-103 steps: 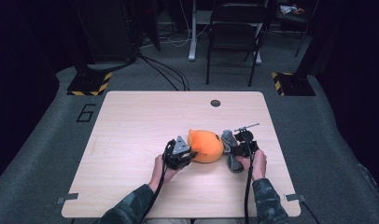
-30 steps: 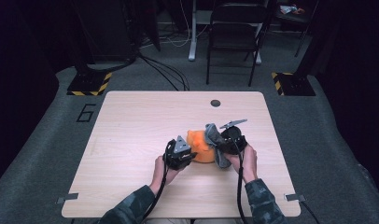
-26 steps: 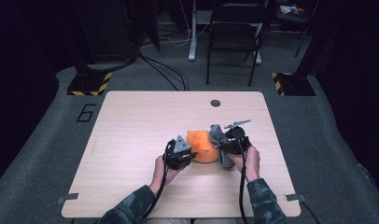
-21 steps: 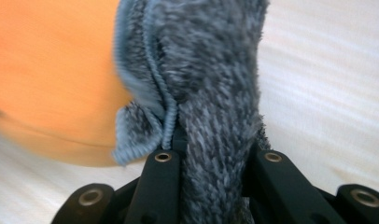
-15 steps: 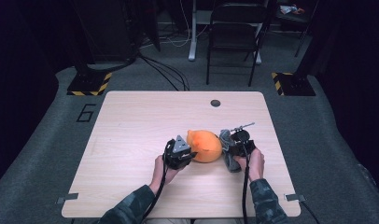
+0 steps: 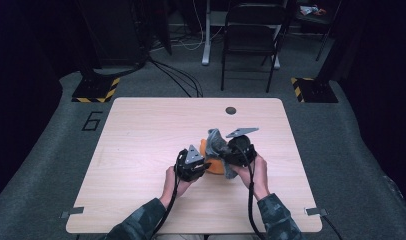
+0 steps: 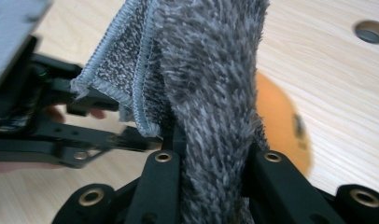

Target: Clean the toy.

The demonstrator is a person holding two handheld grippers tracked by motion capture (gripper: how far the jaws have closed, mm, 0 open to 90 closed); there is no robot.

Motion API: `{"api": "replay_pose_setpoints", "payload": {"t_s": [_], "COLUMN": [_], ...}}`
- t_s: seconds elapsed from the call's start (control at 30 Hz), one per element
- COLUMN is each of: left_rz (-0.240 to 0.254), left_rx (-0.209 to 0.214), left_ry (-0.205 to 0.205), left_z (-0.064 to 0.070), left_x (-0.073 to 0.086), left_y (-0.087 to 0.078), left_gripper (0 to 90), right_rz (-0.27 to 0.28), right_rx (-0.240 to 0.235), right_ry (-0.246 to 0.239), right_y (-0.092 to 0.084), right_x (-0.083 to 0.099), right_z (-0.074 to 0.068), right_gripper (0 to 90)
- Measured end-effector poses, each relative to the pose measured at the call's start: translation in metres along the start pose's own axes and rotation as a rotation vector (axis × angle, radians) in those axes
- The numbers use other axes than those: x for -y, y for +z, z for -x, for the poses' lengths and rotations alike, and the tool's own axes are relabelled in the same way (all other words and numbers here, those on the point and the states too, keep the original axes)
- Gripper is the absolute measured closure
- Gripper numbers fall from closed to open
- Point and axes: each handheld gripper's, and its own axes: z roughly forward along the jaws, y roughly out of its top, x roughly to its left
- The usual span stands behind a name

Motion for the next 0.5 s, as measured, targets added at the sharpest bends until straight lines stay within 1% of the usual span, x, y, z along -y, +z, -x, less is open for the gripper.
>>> {"api": "replay_pose_setpoints", "payload": {"t_s": [0.03, 0.07, 0.1, 0.13, 0.27, 0.3, 0.4, 0.5], "left_rz": [-0.003, -0.006, -0.005, -0.008, -0.006, -0.007, -0.006, -0.003], "left_rx": [0.000, 0.001, 0.002, 0.005, 0.008, 0.011, 0.011, 0.011], "left_ry": [0.001, 0.000, -0.005, -0.007, -0.004, -0.007, -0.008, -0.009], "left_z": [0.000, 0.000, 0.000, 0.000, 0.000, 0.000, 0.000, -0.001], "left_x": [0.000, 0.000, 0.001, 0.001, 0.001, 0.001, 0.001, 0.001], "left_y": [0.000, 0.000, 0.001, 0.000, 0.001, 0.001, 0.001, 0.002], "left_gripper": [75.7, 75.7, 75.7, 75.7, 75.7, 75.7, 75.7, 75.7], "right_rz": [-0.009, -0.015, -0.016, -0.015, -0.021, -0.024, -0.033, -0.048], "right_rx": [0.014, 0.018, 0.017, 0.014, 0.022, 0.022, 0.023, 0.025], "right_ry": [-0.006, -0.009, -0.010, -0.001, -0.008, 0.004, 0.008, 0.026], "right_y": [0.004, 0.008, 0.010, 0.012, 0.011, 0.011, 0.010, 0.010], "right_x": [0.000, 0.002, 0.003, 0.004, 0.005, 0.005, 0.007, 0.009], "right_z": [-0.004, -0.004, -0.003, -0.002, 0.002, 0.002, 0.009, 0.016], "right_gripper": [77.5, 77.5, 77.5, 77.5, 77.6, 77.5, 77.5, 77.5]}}
